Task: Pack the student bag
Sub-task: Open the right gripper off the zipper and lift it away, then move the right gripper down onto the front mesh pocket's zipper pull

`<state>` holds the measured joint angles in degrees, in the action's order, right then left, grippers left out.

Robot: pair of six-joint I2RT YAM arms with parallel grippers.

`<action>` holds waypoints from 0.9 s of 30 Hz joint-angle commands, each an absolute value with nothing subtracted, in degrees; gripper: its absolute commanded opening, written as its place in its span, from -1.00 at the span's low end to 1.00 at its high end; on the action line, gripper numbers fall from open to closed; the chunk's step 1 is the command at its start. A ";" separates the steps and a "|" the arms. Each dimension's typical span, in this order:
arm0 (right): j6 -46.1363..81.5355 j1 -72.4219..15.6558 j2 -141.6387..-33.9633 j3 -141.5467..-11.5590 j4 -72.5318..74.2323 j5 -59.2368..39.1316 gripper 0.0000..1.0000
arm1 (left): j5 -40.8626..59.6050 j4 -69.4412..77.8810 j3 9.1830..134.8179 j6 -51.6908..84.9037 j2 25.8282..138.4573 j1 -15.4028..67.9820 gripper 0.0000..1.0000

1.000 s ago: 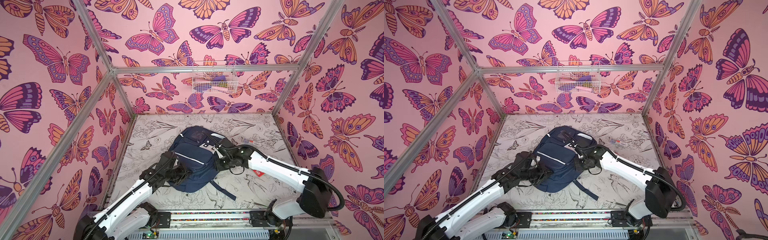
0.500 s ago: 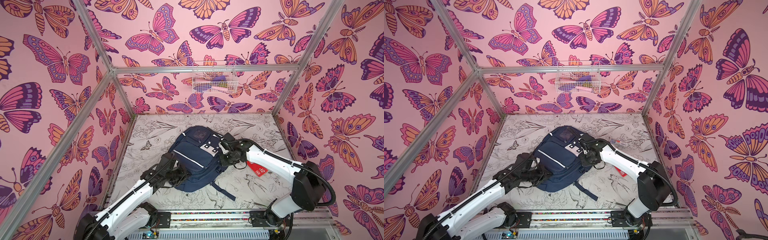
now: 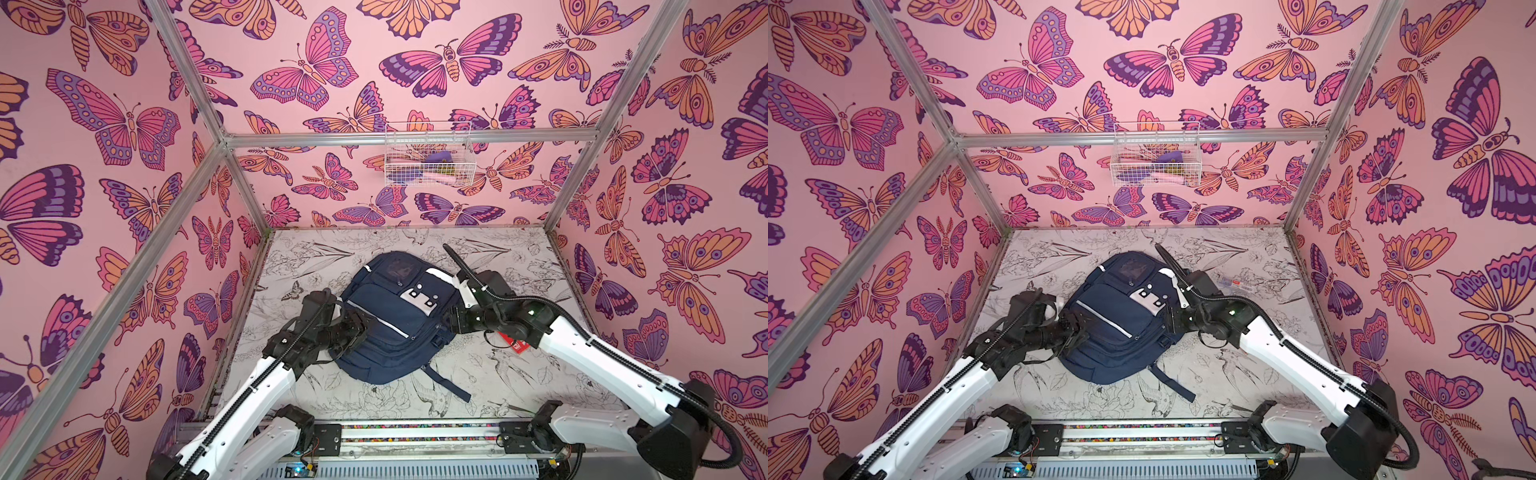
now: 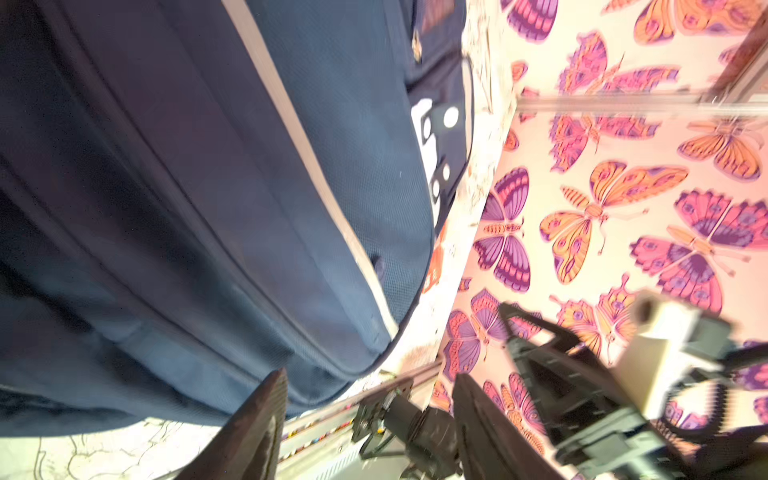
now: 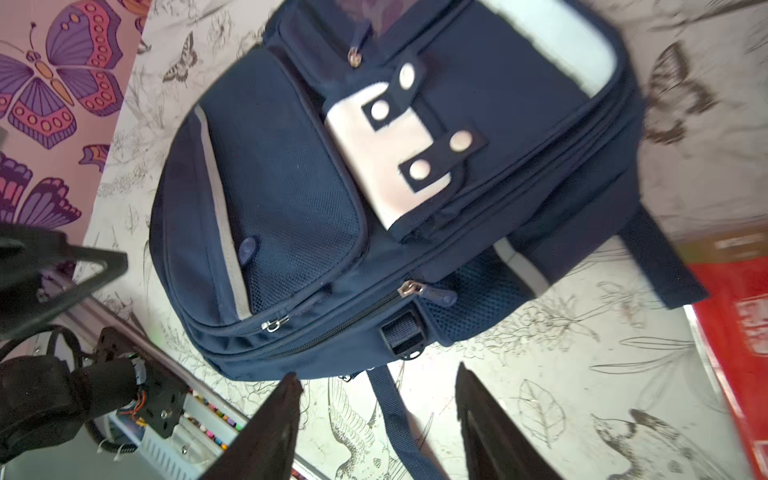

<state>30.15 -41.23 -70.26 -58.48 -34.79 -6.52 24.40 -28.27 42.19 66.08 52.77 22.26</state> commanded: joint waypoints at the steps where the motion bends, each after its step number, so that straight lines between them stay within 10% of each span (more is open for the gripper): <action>1: 31.56 -42.91 -72.63 -55.93 -25.20 -14.50 0.26 | 26.76 -31.51 42.28 63.78 56.27 20.75 0.32; 14: 29.02 -43.96 -81.03 -55.42 -15.95 -19.91 0.49 | 29.08 -24.03 39.96 66.10 63.16 20.31 0.32; 27: 27.70 -41.85 -84.78 -53.05 -9.57 -23.49 0.53 | 33.08 -12.39 36.12 72.66 61.99 19.60 -0.85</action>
